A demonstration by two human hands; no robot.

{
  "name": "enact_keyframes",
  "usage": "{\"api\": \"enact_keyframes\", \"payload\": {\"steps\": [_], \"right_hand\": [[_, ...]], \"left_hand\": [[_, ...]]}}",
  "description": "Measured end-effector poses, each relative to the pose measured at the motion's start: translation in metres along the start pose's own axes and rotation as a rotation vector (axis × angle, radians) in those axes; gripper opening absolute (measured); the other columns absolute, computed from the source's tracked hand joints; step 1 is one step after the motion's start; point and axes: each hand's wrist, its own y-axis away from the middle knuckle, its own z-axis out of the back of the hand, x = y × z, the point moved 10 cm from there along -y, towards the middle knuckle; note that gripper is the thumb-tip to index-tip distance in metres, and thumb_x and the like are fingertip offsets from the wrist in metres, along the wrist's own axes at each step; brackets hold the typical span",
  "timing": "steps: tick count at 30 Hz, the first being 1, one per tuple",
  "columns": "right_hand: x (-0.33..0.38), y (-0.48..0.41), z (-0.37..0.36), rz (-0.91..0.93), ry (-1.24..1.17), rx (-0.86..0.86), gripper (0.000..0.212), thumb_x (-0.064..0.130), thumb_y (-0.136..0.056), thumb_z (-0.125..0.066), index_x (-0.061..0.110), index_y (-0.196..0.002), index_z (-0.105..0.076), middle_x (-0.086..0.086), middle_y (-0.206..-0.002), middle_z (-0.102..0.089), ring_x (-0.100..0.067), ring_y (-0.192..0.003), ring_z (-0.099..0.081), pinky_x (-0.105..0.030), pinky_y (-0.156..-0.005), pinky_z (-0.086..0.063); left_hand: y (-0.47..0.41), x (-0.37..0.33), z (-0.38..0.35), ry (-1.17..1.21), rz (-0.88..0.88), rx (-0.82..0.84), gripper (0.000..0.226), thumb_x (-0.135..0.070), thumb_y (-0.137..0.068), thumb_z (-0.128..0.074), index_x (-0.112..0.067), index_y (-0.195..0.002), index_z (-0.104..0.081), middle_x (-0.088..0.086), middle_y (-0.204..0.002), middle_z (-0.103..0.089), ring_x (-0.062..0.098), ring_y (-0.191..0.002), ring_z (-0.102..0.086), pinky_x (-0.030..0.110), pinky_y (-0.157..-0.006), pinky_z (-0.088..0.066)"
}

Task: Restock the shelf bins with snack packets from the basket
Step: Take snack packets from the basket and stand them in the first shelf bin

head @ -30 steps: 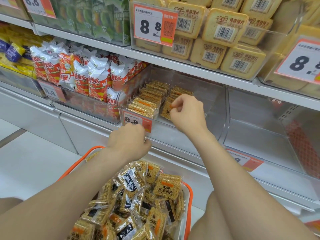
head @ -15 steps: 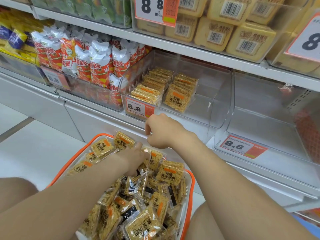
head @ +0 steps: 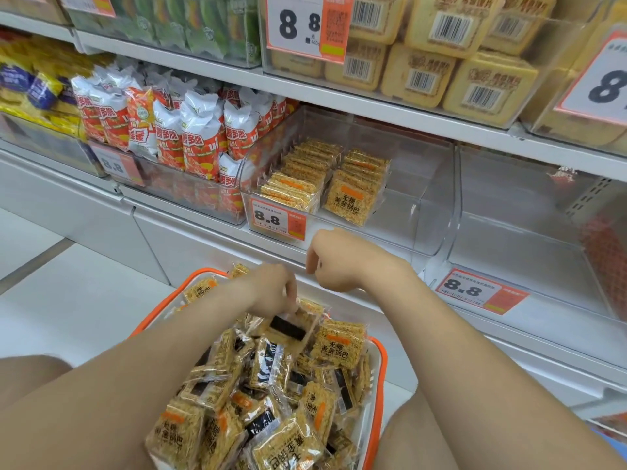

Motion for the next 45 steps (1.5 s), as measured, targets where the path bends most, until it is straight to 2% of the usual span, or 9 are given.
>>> {"api": "enact_keyframes", "payload": {"steps": [6, 11, 17, 22, 28, 33, 38, 41, 45], "right_hand": [[0.006, 0.018, -0.004, 0.098, -0.065, 0.095, 0.067, 0.041, -0.067, -0.094, 0.027, -0.126, -0.066, 0.005, -0.112, -0.068, -0.015, -0.1, -0.064, -0.036, -0.085, -0.058], [0.003, 0.024, 0.028, 0.116, -0.286, -0.101, 0.026, 0.019, -0.087, -0.08, 0.026, -0.104, -0.062, 0.006, -0.094, -0.07, -0.013, -0.087, -0.066, -0.034, -0.073, -0.052], [-0.02, 0.037, 0.038, -0.006, -0.865, -0.094, 0.033, 0.007, -0.102, -0.063, 0.023, -0.127, -0.048, -0.01, -0.111, -0.074, -0.027, -0.098, -0.075, -0.049, -0.082, -0.064], [-0.021, 0.046, 0.052, -0.051, -1.142, -0.178, 0.048, -0.004, -0.097, -0.064, 0.023, -0.132, -0.047, -0.014, -0.108, -0.072, -0.024, -0.082, -0.076, -0.04, -0.069, -0.065], [-0.043, 0.052, 0.081, -0.104, -0.819, -0.477, 0.035, 0.05, -0.07, -0.087, 0.028, -0.094, -0.076, 0.004, -0.087, -0.078, -0.015, -0.084, -0.076, -0.046, -0.08, -0.064], [-0.029, 0.047, 0.078, 0.084, -0.862, -0.339, 0.019, 0.024, -0.093, -0.079, 0.022, -0.11, -0.072, 0.0, -0.092, -0.08, -0.015, -0.087, -0.078, -0.037, -0.079, -0.064], [-0.081, 0.04, 0.094, -0.136, -1.048, -0.702, 0.022, 0.026, -0.094, -0.076, 0.024, -0.113, -0.065, 0.002, -0.104, -0.075, -0.017, -0.094, -0.073, -0.031, -0.073, -0.059], [-0.108, 0.034, 0.097, -0.304, -0.813, -0.807, 0.029, 0.035, -0.092, -0.076, 0.022, -0.114, -0.062, -0.001, -0.109, -0.067, -0.026, -0.105, -0.065, -0.045, -0.087, -0.057], [-0.125, 0.015, 0.088, -0.441, -0.567, -0.714, 0.038, 0.031, -0.088, -0.081, 0.01, -0.115, -0.063, -0.011, -0.111, -0.066, -0.03, -0.107, -0.059, -0.033, -0.08, -0.046]], "left_hand": [[0.021, 0.009, 0.026, 0.845, 0.195, -0.118, 0.013, -0.012, -0.103, -0.061, -0.003, -0.108, -0.07, 0.013, -0.072, -0.074, 0.021, -0.054, -0.07, 0.03, -0.049, -0.058], [0.041, 0.014, 0.031, 1.163, 0.304, -0.123, 0.025, -0.019, -0.102, -0.045, -0.001, -0.107, -0.061, 0.01, -0.065, -0.062, 0.02, -0.047, -0.057, 0.029, -0.048, -0.049], [0.055, -0.005, 0.075, 1.137, 0.129, -0.368, 0.058, -0.062, -0.105, -0.038, -0.014, -0.093, -0.068, 0.0, -0.078, -0.065, 0.021, -0.071, -0.059, 0.033, -0.068, -0.049], [0.05, -0.015, 0.084, 1.087, -0.036, -0.415, 0.022, -0.031, -0.097, -0.065, -0.022, -0.116, -0.074, -0.001, -0.103, -0.075, 0.021, -0.098, -0.071, 0.05, -0.099, -0.058], [0.056, -0.041, 0.1, 0.888, -0.297, -0.365, 0.029, -0.017, -0.105, -0.064, -0.031, -0.13, -0.07, -0.007, -0.111, -0.079, 0.006, -0.103, -0.073, 0.022, -0.085, -0.053], [0.057, -0.034, 0.116, 0.891, -0.308, -0.512, 0.026, -0.023, -0.094, -0.079, -0.023, -0.119, -0.072, 0.001, -0.098, -0.08, 0.015, -0.093, -0.076, 0.036, -0.088, -0.062], [0.063, -0.027, 0.141, 0.521, -0.216, -0.869, 0.034, -0.033, -0.1, -0.067, -0.024, -0.132, -0.063, -0.01, -0.118, -0.069, 0.004, -0.106, -0.065, 0.028, -0.093, -0.053], [0.056, -0.04, 0.14, 0.284, -0.23, -0.881, 0.037, -0.017, -0.1, -0.063, -0.02, -0.137, -0.061, -0.003, -0.133, -0.064, 0.015, -0.125, -0.058, 0.035, -0.108, -0.046], [0.036, -0.054, 0.128, -0.006, -0.209, -0.766, 0.041, -0.02, -0.096, -0.057, -0.019, -0.137, -0.06, 0.002, -0.137, -0.057, 0.027, -0.128, -0.052, 0.047, -0.104, -0.042]]}}
